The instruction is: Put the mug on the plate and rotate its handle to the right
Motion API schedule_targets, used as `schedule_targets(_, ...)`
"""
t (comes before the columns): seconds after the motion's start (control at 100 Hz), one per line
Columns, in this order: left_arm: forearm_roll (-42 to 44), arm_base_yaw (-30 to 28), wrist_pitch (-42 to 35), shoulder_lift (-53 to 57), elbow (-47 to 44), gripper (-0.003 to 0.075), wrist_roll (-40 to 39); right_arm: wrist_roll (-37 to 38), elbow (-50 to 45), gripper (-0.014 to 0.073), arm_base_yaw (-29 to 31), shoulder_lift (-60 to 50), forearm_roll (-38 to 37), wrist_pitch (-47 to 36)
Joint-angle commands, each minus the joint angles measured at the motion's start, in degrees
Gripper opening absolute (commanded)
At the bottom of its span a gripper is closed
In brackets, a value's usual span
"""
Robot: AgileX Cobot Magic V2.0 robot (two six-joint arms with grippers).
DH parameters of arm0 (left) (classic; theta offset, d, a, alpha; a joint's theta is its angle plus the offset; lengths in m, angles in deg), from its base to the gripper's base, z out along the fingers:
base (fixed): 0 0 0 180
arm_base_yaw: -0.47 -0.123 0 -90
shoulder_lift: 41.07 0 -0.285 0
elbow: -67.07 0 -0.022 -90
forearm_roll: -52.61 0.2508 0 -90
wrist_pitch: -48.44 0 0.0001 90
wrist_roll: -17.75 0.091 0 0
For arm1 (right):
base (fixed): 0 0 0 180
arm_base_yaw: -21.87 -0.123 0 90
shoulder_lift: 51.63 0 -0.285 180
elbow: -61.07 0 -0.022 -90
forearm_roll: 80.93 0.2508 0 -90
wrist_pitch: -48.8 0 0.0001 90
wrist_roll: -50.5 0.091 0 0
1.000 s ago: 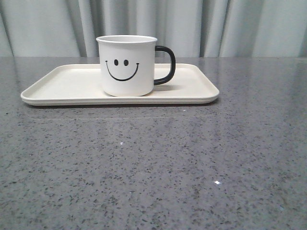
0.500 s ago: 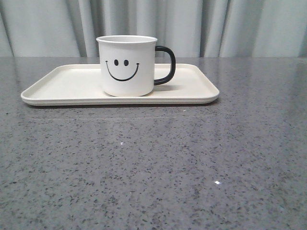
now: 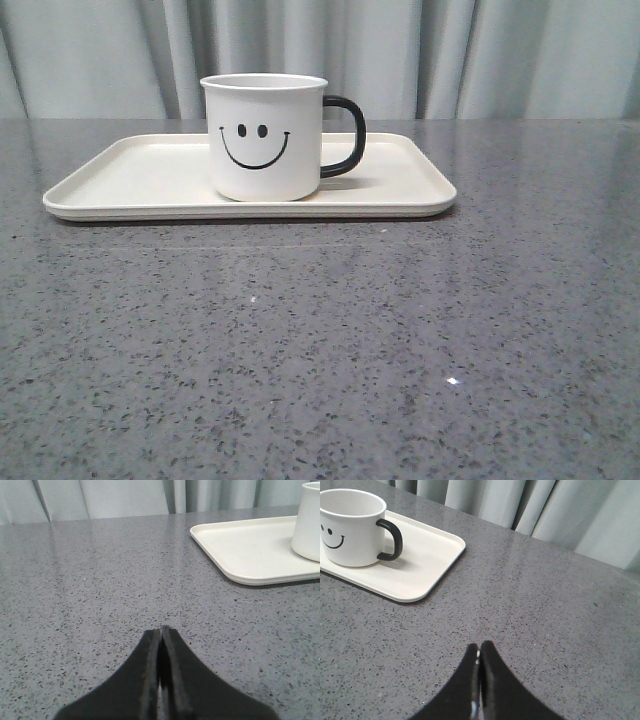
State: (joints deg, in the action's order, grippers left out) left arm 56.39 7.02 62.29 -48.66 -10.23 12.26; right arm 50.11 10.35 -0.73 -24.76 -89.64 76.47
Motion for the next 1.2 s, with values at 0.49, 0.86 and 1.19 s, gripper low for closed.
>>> schedule_targets(0.49, 0.0, -0.1, -4.9, 1.8, -0.6, -0.0020, -0.3, -0.2, -1.8, -0.0065, 2.1, -0.8, -0.6, -6.6)
schedule_targets(0.86, 0.0, -0.1, -4.9, 1.8, -0.6, -0.0020, -0.3, -0.2, -18.0, -0.0065, 13.3, -15.1, 3.8, -19.7)
schedule_targets(1.19, 0.0, -0.1, -4.9, 1.8, -0.6, -0.0020, -0.3, -0.2, -24.5, -0.0065, 16.3, -20.6, 5.0, -24.3)
